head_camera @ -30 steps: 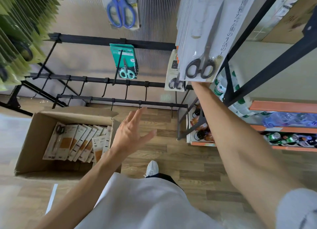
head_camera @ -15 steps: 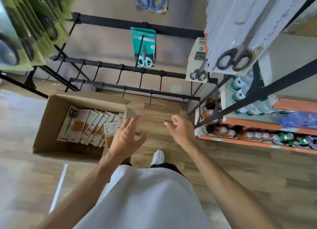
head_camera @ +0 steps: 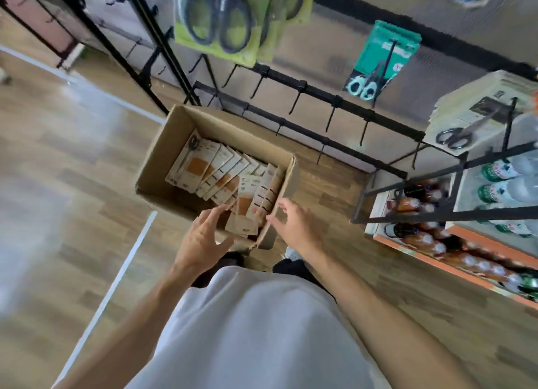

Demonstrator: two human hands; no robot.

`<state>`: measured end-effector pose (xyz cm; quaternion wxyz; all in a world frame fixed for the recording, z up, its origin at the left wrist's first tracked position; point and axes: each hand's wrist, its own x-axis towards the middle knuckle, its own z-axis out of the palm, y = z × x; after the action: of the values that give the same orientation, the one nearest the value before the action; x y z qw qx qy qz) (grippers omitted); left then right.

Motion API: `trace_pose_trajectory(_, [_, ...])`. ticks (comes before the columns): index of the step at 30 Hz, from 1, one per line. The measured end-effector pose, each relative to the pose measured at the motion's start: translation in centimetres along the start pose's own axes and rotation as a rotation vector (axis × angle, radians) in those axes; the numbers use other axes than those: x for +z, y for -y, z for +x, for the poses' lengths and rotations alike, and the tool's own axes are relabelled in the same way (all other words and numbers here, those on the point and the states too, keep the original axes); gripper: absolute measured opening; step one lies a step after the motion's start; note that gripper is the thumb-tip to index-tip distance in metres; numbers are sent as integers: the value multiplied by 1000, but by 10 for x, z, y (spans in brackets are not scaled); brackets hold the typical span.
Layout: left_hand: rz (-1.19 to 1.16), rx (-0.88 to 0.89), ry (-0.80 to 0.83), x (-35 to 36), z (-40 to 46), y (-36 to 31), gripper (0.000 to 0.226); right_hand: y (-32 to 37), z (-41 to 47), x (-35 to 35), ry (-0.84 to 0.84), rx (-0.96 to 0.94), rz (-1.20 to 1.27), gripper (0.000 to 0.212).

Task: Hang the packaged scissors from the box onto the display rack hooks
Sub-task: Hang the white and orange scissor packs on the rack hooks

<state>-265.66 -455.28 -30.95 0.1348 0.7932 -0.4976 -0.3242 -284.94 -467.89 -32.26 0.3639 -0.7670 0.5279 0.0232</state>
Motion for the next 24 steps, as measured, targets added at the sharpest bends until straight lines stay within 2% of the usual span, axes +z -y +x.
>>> trace_pose_trajectory(6, [-73,-125,-24,-32,-3,65,64,53,4,50,154,27,-72,45])
trace_pose_trajectory(11, [-104,-114,1,-42,28,115,63,81,24,82,215,61,-125,44])
trace_pose_trajectory(18, [-51,-79,53,-26,108,161,54,79,74,125,246,85,-173,44])
trace_pose_trajectory(21, [114,-66,246,-2,159,188,52,69,104,145,289,55,-211,44])
trace_pose_trajectory(24, [271,-170,453,12,201,214,51,58,134,169,319,-8,-268,41])
